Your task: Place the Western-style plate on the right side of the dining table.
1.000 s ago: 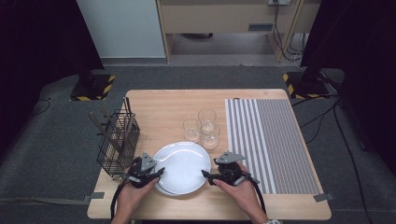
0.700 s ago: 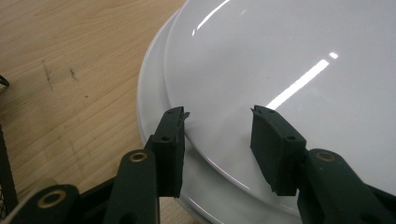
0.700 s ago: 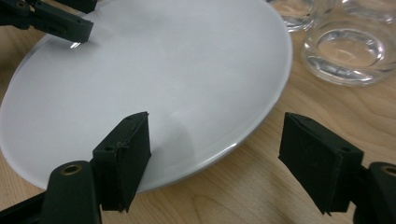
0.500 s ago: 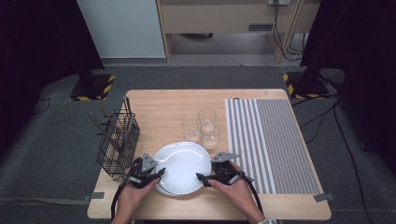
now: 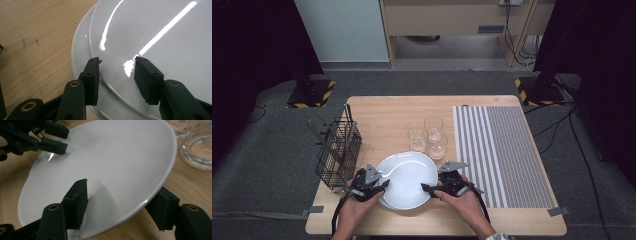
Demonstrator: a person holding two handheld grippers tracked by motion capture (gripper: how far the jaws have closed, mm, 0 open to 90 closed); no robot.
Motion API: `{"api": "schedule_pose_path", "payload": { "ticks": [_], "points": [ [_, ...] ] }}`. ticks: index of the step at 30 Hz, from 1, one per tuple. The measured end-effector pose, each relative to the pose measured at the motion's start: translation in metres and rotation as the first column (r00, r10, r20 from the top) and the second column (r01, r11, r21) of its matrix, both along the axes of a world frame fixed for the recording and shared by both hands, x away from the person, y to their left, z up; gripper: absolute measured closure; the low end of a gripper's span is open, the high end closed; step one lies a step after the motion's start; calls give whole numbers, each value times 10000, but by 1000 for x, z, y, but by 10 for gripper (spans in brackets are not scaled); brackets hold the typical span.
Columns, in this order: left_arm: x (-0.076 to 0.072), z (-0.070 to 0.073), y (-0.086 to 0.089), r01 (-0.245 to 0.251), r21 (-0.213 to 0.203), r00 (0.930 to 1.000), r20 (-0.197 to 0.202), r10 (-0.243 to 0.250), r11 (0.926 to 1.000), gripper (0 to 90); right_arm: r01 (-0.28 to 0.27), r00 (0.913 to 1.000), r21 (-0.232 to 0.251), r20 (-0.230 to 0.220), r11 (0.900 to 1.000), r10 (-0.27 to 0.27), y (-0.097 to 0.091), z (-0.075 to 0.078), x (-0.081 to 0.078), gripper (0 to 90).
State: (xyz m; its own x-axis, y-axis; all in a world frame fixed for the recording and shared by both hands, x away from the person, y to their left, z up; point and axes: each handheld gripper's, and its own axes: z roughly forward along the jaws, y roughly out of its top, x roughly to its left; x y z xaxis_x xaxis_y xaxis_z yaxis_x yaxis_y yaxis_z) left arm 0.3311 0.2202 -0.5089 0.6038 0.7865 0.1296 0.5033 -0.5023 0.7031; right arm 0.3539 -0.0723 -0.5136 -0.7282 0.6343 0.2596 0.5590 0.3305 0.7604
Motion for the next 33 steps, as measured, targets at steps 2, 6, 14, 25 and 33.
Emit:
{"api": "schedule_pose_path", "payload": {
  "ticks": [2,6,14,25,33],
  "points": [
    [0,0,0,22,60,10000,11,-22,10000,550,26,10000,53,22,10000,-26,0,3,0,406],
    [0,-2,-3,252,-54,9997,-21,-252,9997,616,35,9999,255,135,9997,-38,1,17,3,485],
    [1,-4,0,81,-443,9999,-74,-84,9990,597,290,9992,67,-293,9996,-288,2,23,9,550],
    [-2,-4,4,-230,-341,9997,-77,228,9992,488,468,9978,178,-485,9987,-459,-2,27,13,617],
    [-4,-3,1,-1,-452,9997,-254,-10,9990,508,587,9982,57,-132,9983,-586,0,38,20,657]
  ]
}}
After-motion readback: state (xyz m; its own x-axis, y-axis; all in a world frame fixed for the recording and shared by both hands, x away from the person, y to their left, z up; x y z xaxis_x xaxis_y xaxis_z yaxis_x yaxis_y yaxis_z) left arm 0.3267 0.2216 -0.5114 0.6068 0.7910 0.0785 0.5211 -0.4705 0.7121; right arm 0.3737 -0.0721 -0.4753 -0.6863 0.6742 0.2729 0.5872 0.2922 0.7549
